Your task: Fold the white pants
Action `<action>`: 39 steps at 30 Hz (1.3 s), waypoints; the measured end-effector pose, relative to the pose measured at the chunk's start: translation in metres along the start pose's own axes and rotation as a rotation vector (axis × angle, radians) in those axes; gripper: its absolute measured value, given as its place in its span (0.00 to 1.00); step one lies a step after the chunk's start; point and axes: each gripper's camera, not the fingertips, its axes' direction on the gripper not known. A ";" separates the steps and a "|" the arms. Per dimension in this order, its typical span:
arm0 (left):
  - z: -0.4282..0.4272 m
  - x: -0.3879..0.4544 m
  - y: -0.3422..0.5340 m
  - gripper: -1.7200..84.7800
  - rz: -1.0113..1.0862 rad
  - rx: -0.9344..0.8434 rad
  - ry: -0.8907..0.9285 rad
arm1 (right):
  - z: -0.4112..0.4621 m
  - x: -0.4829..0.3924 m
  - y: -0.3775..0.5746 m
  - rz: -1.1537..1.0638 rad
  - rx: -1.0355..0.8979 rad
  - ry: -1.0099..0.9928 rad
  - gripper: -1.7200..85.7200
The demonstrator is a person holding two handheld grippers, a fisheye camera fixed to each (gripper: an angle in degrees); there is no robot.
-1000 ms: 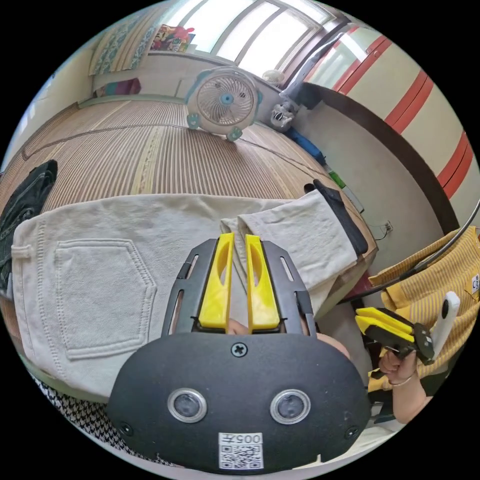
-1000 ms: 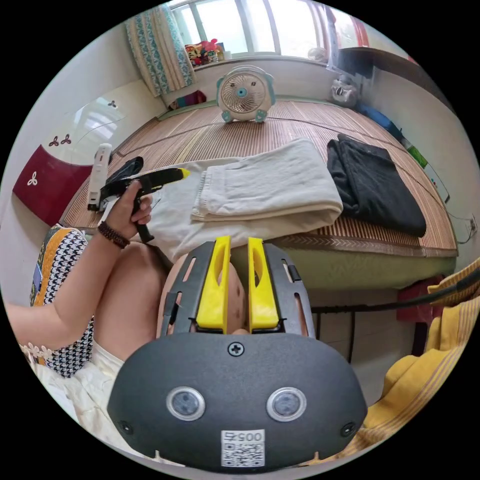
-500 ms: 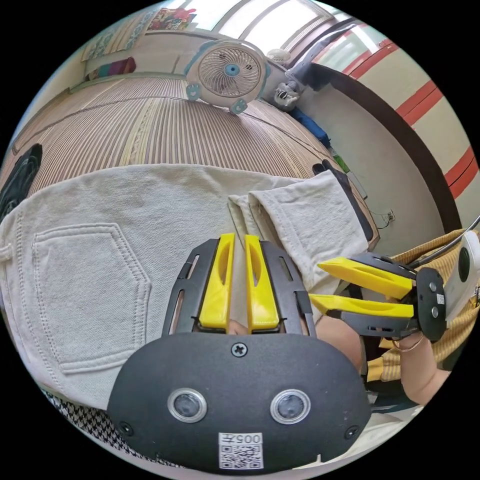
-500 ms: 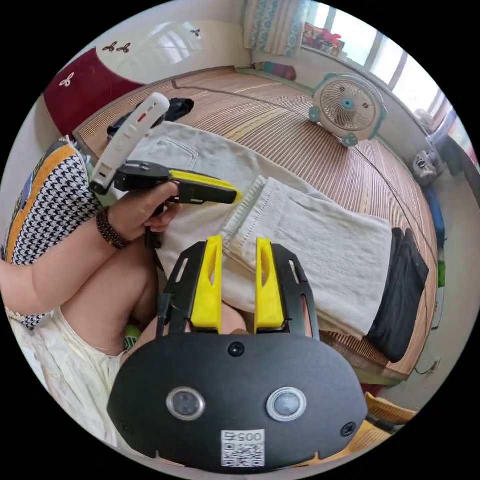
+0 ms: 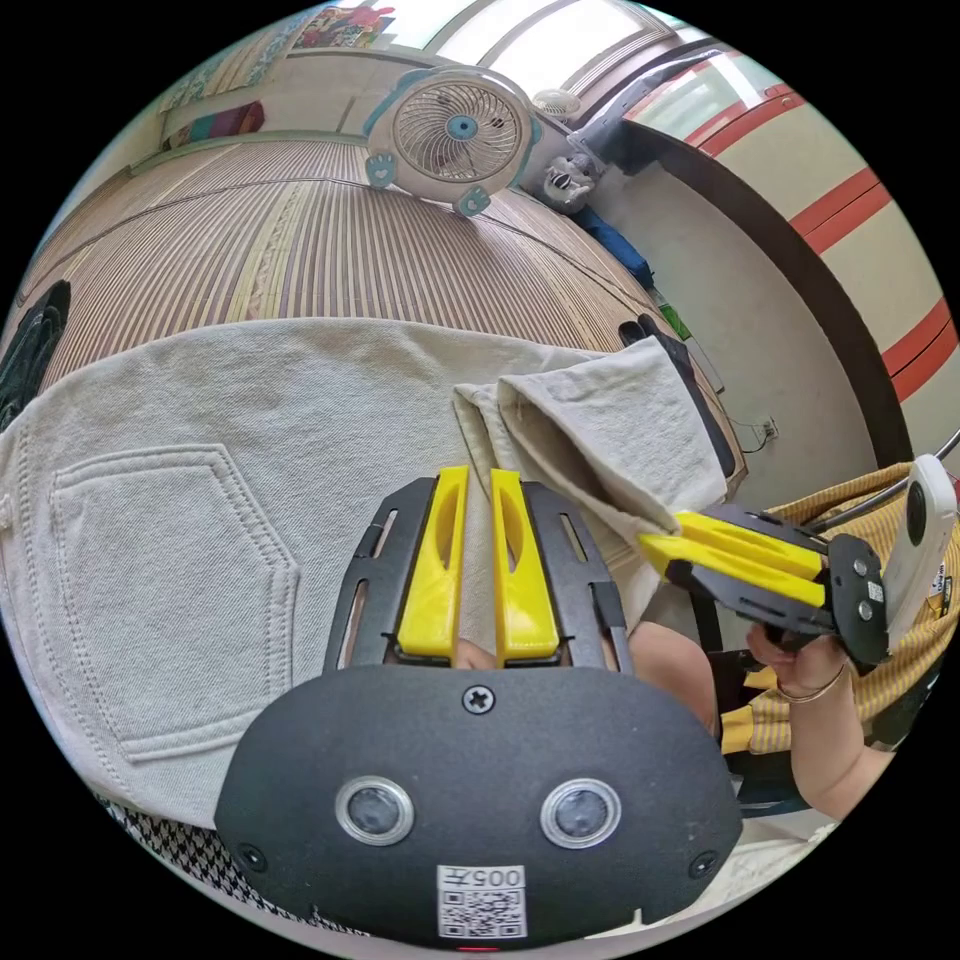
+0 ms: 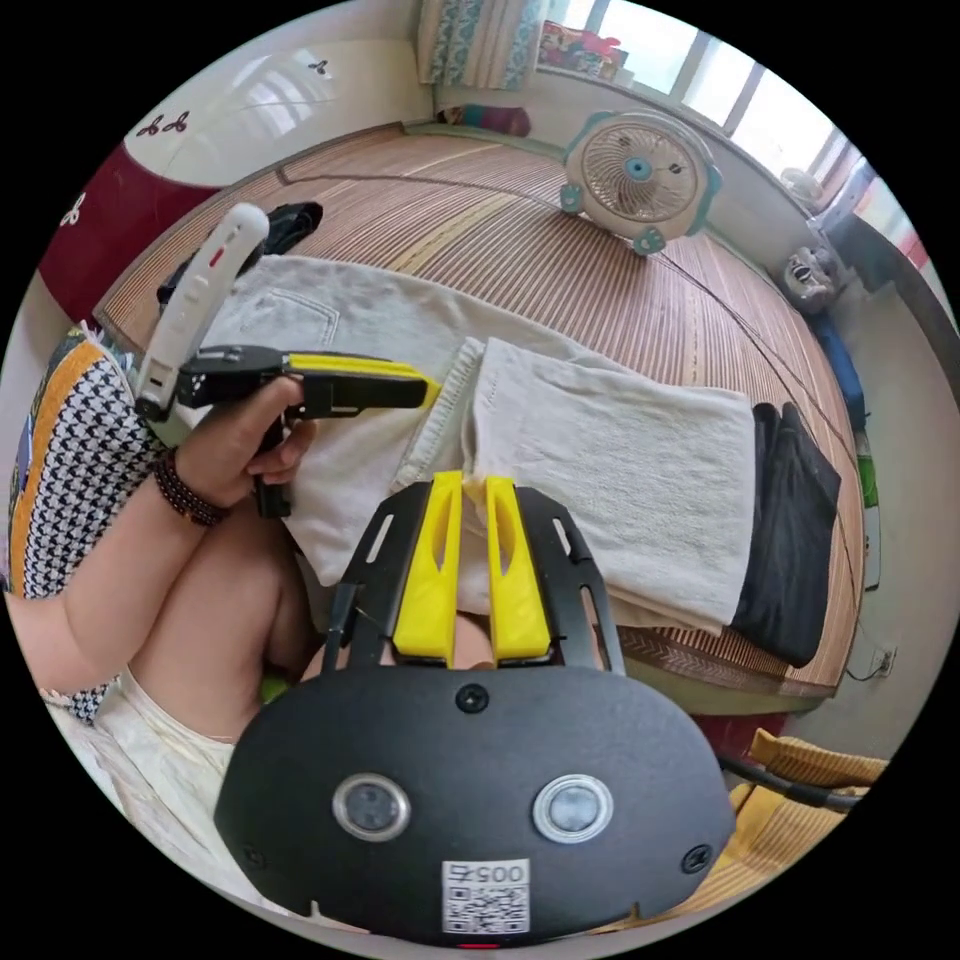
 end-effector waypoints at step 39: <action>0.005 0.006 0.010 0.08 0.145 0.100 0.083 | 0.053 -0.019 -0.045 0.015 -0.172 -0.064 0.05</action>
